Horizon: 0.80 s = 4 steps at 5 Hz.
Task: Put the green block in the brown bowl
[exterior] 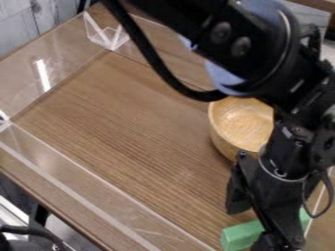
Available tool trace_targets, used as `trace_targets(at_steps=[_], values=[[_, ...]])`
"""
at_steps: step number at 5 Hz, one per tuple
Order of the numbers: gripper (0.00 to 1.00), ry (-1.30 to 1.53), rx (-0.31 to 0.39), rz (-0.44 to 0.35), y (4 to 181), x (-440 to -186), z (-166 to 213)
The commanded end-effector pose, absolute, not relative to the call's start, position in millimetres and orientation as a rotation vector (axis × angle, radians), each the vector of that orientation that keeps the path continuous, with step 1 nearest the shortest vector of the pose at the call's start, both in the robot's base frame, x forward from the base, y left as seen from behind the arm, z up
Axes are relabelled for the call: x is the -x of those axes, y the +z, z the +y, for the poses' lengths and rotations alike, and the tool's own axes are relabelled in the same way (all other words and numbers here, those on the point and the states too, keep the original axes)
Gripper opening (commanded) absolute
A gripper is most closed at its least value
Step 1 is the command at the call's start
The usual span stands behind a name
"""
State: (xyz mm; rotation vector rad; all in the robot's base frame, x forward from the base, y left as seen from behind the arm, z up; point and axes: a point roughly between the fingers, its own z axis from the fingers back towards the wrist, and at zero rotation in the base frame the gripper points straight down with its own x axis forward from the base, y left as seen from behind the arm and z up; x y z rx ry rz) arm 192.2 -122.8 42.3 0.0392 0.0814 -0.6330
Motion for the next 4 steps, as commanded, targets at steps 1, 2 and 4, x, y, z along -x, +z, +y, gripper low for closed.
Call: trace_targets(at_steps=[1,2,4], values=[[1.0,-0.626,-0.025,0.042,46.1,-200.4,-124.3],[1.0,-0.617,-0.02,0.041,43.5,-201.5,-124.1],[0.0,-0.591,-0.009,0.04,40.7,-202.5,-124.3]])
